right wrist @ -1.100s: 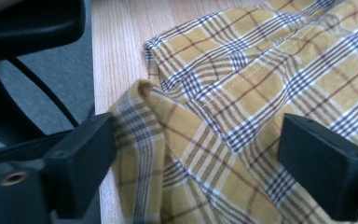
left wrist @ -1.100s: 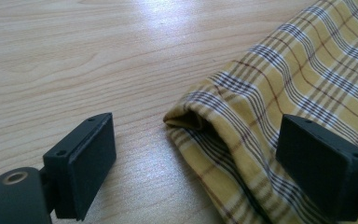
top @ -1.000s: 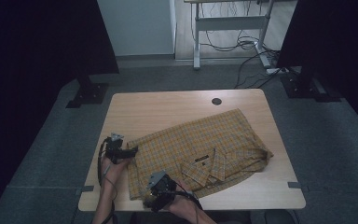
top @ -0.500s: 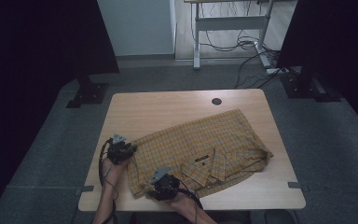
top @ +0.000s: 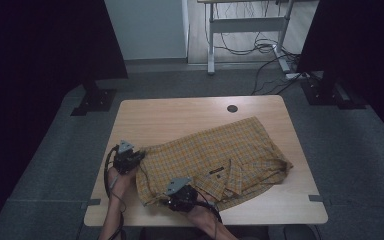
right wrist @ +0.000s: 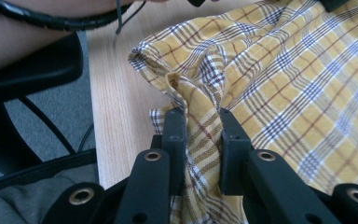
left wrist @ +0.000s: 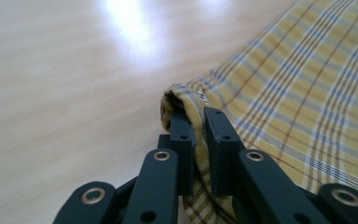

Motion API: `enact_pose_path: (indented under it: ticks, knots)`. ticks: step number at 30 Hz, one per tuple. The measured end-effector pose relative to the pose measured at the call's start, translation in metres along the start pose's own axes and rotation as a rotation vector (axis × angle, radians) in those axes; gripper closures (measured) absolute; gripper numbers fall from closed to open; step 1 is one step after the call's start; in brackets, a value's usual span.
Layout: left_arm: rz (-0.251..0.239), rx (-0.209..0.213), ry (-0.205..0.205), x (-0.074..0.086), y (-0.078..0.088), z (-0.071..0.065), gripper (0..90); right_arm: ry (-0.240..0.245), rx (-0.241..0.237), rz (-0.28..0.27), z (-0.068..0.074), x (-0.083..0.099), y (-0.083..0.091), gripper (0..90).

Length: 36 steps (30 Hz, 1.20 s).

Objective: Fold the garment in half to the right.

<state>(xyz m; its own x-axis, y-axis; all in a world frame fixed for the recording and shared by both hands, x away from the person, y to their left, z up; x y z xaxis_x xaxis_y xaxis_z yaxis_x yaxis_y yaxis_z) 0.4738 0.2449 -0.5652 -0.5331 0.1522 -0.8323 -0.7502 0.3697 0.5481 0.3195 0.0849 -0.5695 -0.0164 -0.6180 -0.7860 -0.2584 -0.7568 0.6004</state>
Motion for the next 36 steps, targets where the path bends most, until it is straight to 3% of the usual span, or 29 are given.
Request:
enact_pose_path:
  ticks: [5, 14, 20, 24, 31, 36]
  knots:
    - [-0.072, 0.007, -0.029, -0.022, 0.013, -0.013, 82.4, 0.013, 0.019, -0.034, -0.004, -0.008, 0.022, 76.1]
    - [-0.271, 0.076, -0.012, -0.079, 0.033, -0.056, 82.4, 0.038, 0.106, -0.087, -0.021, -0.013, 0.080, 76.3]
    - [-0.359, 0.043, -0.105, -0.101, 0.014, -0.098, 82.0, -0.016, 0.189, -0.086, -0.045, 0.012, 0.119, 76.5]
    - [-0.332, 0.027, -0.153, -0.098, -0.019, -0.120, 80.6, -0.083, 0.228, -0.069, -0.061, 0.044, 0.133, 76.5]
    - [-0.142, 0.007, -0.225, -0.066, -0.087, -0.141, 77.9, -0.160, 0.249, 0.007, -0.075, 0.095, 0.131, 76.5]
    - [-0.020, -0.027, -0.304, -0.034, -0.111, -0.143, 76.2, -0.189, 0.232, 0.062, -0.076, 0.122, 0.121, 76.4]
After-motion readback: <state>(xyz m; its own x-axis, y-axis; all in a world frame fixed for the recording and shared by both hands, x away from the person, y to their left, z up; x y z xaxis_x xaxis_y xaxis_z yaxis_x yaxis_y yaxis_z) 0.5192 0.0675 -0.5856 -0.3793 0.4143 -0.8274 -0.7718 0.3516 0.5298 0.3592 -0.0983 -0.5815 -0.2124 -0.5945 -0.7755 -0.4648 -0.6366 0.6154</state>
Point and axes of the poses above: each handheld gripper's, and its own axes: y roughly backward along the jaws, x roughly out of its underside, z roughly to its left, the point moved 8 cm from there along -y, roughly forward along the jaws, and after that the axes turned 9 degrees about y, right-handed, at the moved point
